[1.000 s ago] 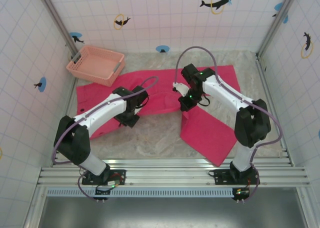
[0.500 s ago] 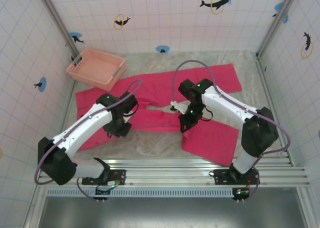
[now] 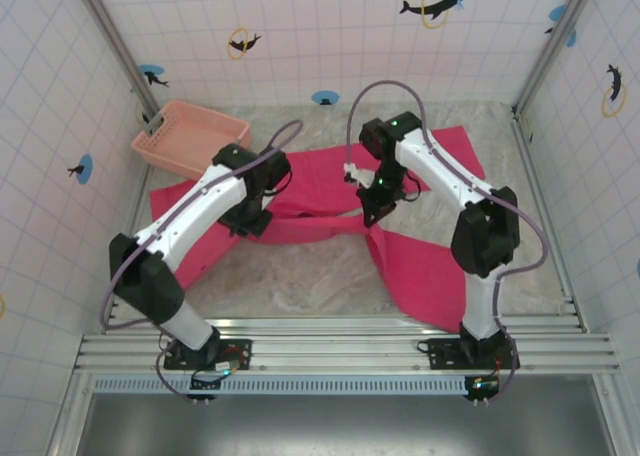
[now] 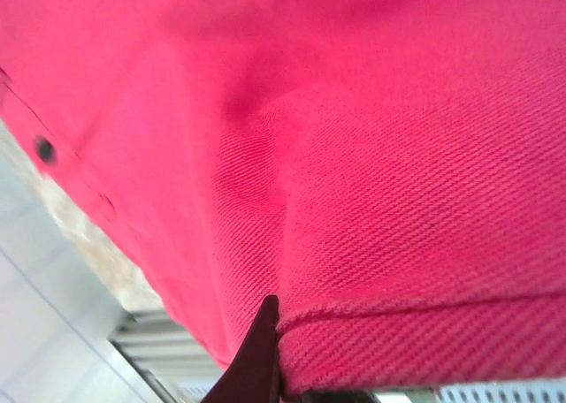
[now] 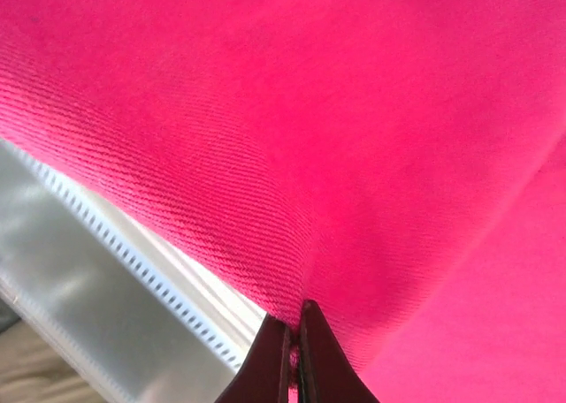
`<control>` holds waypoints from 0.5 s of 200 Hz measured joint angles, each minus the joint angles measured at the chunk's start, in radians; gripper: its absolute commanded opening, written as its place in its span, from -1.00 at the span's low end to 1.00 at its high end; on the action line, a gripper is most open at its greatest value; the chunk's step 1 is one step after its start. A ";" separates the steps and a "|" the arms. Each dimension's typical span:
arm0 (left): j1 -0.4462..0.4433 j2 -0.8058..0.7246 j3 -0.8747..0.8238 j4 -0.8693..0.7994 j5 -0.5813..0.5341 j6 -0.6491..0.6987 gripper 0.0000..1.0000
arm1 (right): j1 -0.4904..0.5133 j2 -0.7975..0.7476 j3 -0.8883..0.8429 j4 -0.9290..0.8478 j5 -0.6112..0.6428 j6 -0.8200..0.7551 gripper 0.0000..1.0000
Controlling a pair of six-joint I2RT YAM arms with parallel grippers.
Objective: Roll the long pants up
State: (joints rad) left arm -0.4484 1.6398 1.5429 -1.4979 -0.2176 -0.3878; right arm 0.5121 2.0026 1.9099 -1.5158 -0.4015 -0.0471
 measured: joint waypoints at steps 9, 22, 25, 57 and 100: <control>0.026 0.061 0.063 0.009 -0.011 0.032 -1.00 | -0.022 0.064 0.098 -0.015 0.028 0.002 -1.00; 0.067 0.154 0.139 0.034 -0.031 0.081 -1.00 | -0.040 0.155 0.230 -0.027 0.062 0.006 -0.98; 0.075 0.172 0.152 0.040 -0.034 0.089 -1.00 | -0.042 0.174 0.257 -0.028 0.069 0.008 -0.97; 0.156 0.359 0.209 0.119 -0.053 0.182 -0.95 | -0.048 0.385 0.500 0.000 0.144 0.033 -0.89; 0.276 0.554 0.284 0.171 -0.031 0.234 0.36 | -0.076 0.518 0.599 0.080 0.193 0.104 -0.47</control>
State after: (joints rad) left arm -0.1726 2.1933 1.8271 -1.3273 -0.2489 -0.1535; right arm 0.4358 2.5210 2.5084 -1.4361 -0.2089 0.0570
